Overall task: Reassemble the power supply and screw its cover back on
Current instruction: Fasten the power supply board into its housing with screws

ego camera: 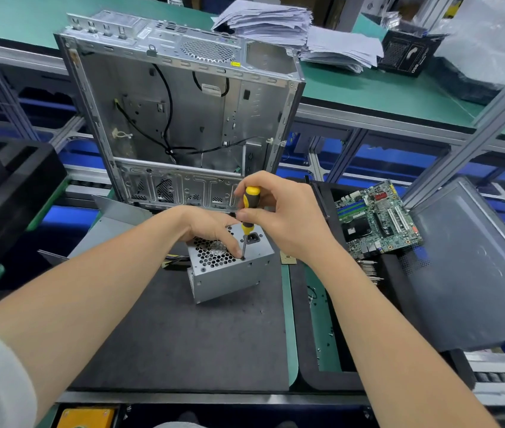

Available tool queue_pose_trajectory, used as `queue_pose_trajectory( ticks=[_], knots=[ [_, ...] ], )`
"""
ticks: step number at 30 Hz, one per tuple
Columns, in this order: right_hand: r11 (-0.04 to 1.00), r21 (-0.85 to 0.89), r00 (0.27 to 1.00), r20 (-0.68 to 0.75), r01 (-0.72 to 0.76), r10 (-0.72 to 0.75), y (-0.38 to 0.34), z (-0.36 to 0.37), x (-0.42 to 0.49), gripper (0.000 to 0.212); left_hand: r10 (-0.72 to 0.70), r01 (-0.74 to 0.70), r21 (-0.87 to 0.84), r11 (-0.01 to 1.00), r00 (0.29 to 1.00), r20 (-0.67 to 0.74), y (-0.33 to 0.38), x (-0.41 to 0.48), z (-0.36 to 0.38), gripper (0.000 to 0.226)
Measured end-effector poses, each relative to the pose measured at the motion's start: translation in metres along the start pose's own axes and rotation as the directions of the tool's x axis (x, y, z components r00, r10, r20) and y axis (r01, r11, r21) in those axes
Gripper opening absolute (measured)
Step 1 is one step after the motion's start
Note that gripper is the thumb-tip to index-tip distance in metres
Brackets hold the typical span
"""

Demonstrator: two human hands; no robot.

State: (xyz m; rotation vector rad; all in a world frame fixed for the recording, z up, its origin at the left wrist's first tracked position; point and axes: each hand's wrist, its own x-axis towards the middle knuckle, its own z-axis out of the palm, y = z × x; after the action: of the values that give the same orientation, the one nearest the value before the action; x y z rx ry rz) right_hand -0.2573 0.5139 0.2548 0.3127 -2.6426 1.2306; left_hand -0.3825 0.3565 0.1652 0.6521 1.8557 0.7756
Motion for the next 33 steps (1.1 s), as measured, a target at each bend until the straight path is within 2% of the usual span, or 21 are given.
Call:
queue_pose_trajectory(
  ticks=[3, 6, 9, 12, 14, 16, 18, 22, 25, 28, 29, 31, 33],
  knots=[
    [0.996, -0.017, 0.983, -0.167, -0.082, 0.078, 0.002, 0.006, -0.005, 0.030, -0.018, 0.018, -0.022, 1.000, 1.000, 0.015, 0.000, 0.000, -0.001, 0.059],
    [0.978, 0.007, 0.928, -0.315, -0.207, 0.199, 0.002, 0.014, -0.010, 0.036, -0.019, 0.019, 0.007, 1.000, 1.000, 0.011, 0.001, 0.001, -0.002, 0.078],
    [0.966, -0.033, 0.911, -0.340, -0.258, 0.232, -0.002, 0.019, -0.010, 0.040, -0.035, 0.035, 0.023, 0.999, 0.999, 0.014, 0.004, -0.001, -0.001, 0.078],
    [0.973, -0.152, 0.970, -0.202, -0.172, 0.139, -0.005, 0.014, -0.005, 0.037, -0.046, 0.046, 0.008, 0.999, 0.999, 0.002, 0.003, -0.001, -0.001, 0.070],
    [0.986, -0.162, 1.000, -0.012, -0.027, 0.025, -0.007, 0.006, 0.000, 0.025, -0.043, 0.043, 0.000, 0.999, 0.999, -0.027, 0.002, 0.000, 0.001, 0.072],
    [0.992, -0.078, 0.980, 0.184, 0.097, -0.081, -0.006, -0.001, 0.002, 0.021, -0.028, 0.028, -0.007, 1.000, 0.999, -0.045, 0.002, 0.000, 0.001, 0.073],
    [0.988, 0.002, 0.934, 0.327, 0.152, -0.144, -0.004, -0.007, 0.003, 0.026, -0.018, 0.018, -0.010, 1.000, 0.998, -0.062, 0.000, 0.001, 0.001, 0.078],
    [0.991, 0.075, 0.877, 0.463, 0.107, -0.129, -0.003, -0.014, 0.008, 0.032, -0.044, 0.046, 0.015, 0.999, 0.995, -0.094, -0.003, -0.001, -0.001, 0.118],
    [0.997, 0.029, 0.927, 0.366, 0.075, -0.080, -0.002, -0.012, 0.007, 0.027, -0.028, 0.030, 0.029, 0.999, 0.998, -0.059, 0.001, -0.002, 0.001, 0.118],
    [0.999, -0.008, 0.968, 0.246, 0.041, -0.038, -0.001, -0.007, 0.004, 0.022, -0.028, 0.029, 0.027, 0.999, 0.999, -0.032, 0.002, -0.001, 0.001, 0.084],
    [1.000, -0.017, 0.978, 0.206, 0.025, -0.021, -0.001, -0.005, 0.003, 0.020, -0.023, 0.024, 0.029, 0.999, 0.999, -0.028, 0.002, -0.001, 0.001, 0.079],
    [0.999, -0.037, 0.995, 0.096, -0.021, 0.025, -0.001, -0.001, 0.000, 0.018, -0.025, 0.026, 0.030, 0.999, 0.999, -0.032, 0.001, 0.001, 0.000, 0.087],
    [0.996, -0.048, 0.996, -0.051, -0.079, 0.076, 0.000, 0.007, -0.004, 0.019, -0.028, 0.028, 0.022, 0.999, 0.999, -0.024, 0.002, 0.001, 0.000, 0.077]
  ],
)
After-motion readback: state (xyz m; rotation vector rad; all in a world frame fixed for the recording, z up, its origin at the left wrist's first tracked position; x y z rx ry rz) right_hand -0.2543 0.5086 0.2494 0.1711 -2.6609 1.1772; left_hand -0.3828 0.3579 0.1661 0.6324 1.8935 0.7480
